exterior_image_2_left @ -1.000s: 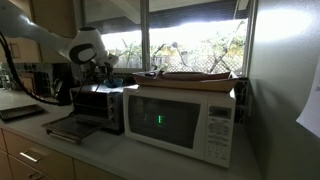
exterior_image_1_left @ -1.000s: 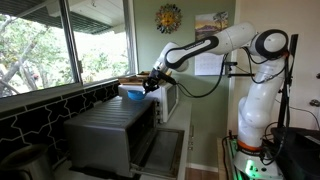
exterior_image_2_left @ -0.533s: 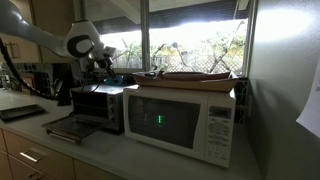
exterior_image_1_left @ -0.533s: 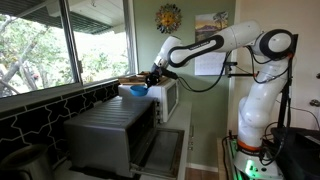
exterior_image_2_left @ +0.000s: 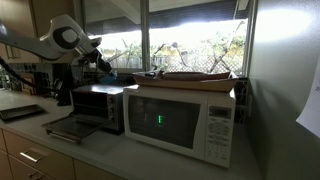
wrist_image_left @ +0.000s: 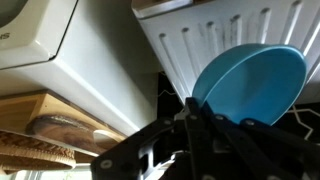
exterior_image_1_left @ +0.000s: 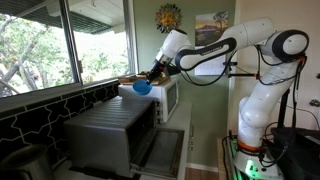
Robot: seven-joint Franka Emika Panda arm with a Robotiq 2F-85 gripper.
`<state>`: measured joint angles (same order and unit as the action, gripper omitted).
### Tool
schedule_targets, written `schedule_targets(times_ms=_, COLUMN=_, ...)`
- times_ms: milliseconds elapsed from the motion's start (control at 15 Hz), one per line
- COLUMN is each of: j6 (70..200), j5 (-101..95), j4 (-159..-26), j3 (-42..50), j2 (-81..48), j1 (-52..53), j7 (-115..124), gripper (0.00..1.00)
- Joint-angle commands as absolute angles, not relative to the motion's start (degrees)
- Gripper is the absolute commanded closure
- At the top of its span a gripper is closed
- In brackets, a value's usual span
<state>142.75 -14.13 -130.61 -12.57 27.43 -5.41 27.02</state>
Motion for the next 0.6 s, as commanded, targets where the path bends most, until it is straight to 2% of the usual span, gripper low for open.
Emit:
schedule_targets(times_ms=0, j6=146.54, j5=-22.55, j4=-136.43, j3=-16.97, j2=31.0, j1=-7.32, j7=27.35, gripper=0.98)
schedule_targets(times_ms=533, j6=159.98, j5=-41.95, j4=-138.91, j3=-22.36, j2=31.98, j1=-12.42, j7=26.89, gripper=0.98)
